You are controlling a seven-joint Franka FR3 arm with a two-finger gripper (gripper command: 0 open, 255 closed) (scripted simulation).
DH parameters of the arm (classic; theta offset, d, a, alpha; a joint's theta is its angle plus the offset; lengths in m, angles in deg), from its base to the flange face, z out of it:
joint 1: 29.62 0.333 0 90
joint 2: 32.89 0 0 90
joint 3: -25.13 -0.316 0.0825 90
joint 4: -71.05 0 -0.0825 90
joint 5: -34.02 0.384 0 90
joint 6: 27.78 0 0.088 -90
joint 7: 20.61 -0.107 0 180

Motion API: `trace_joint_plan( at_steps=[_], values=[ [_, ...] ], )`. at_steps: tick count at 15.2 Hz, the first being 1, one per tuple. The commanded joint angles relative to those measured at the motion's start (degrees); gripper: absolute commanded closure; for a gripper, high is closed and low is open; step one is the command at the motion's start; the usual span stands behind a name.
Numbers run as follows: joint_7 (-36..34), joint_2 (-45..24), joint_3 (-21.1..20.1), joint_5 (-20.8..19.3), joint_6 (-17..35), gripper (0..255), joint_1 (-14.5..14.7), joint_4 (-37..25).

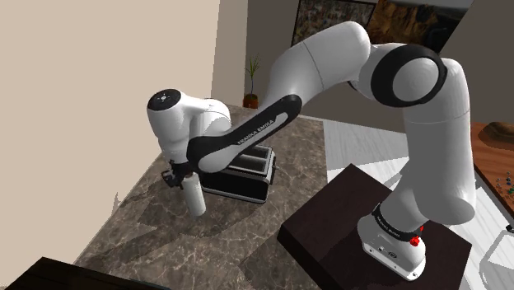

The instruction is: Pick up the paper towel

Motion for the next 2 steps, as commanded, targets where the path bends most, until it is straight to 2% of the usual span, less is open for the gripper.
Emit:
trace_joint_plan(
  at_steps=[1,2],
  values=[
    [0.2,0.5,-0.2,0.3,-0.5,255,-0.1,0.0],
    [0.2,0.5,-0.2,0.3,-0.5,255,-0.1,0.0]
  ],
)
